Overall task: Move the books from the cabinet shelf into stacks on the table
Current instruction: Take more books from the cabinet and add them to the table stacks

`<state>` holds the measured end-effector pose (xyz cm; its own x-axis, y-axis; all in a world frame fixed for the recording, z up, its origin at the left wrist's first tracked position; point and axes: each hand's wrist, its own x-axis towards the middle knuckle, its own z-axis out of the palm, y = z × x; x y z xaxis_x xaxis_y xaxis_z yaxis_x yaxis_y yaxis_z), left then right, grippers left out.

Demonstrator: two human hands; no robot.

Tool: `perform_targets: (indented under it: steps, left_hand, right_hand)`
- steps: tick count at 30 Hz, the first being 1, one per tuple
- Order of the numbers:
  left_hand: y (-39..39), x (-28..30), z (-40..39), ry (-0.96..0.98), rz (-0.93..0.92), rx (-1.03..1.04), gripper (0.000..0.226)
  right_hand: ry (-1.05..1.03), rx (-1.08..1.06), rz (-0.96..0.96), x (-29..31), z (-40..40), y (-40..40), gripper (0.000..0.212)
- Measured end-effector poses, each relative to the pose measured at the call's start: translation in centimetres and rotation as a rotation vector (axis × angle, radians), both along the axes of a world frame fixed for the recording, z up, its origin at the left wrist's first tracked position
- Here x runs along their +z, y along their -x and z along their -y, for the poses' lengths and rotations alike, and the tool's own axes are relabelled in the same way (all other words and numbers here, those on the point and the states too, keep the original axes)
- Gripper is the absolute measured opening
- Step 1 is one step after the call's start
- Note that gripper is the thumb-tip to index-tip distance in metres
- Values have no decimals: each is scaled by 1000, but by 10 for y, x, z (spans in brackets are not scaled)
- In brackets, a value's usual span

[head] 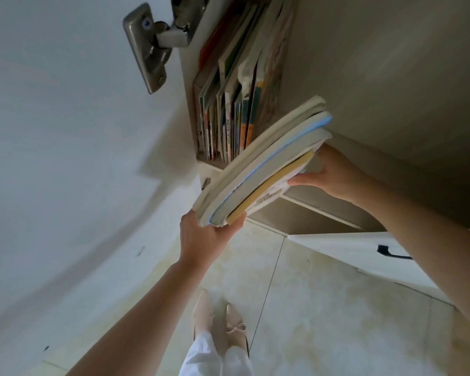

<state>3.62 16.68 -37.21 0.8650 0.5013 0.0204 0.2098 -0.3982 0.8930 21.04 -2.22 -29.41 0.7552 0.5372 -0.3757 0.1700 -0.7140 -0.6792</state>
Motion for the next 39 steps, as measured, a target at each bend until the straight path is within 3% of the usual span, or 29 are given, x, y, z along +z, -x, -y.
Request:
perform_targets:
  steps: [3, 7, 13, 26, 32, 35, 39]
  left_hand:
    - [2, 9, -7, 59, -121, -16, 64]
    - [12, 31, -12, 166, -259, -87, 44]
    - [64, 112, 5, 370, -279, -75, 44]
    - [246, 276, 88, 837, -30, 625, 36]
    - [348, 305, 113, 841, 43, 893, 33]
    - [402, 316, 124, 824, 95, 1043, 32]
    - [467, 325, 145, 805, 156, 1243, 24]
  right_hand:
    - [-7, -40, 57, 0, 3, 13, 60]
    - [-93, -153, -23, 19, 12, 39, 57]
    - [-153, -213, -237, 83, 32, 93, 54]
    - [-390, -160, -513, 214, 36, 247, 32]
    - [-331, 31, -519, 246, 3, 327, 13]
    - [-287, 200, -553, 257, -12, 370, 22]
    - [-205, 397, -584, 267, -34, 434, 50]
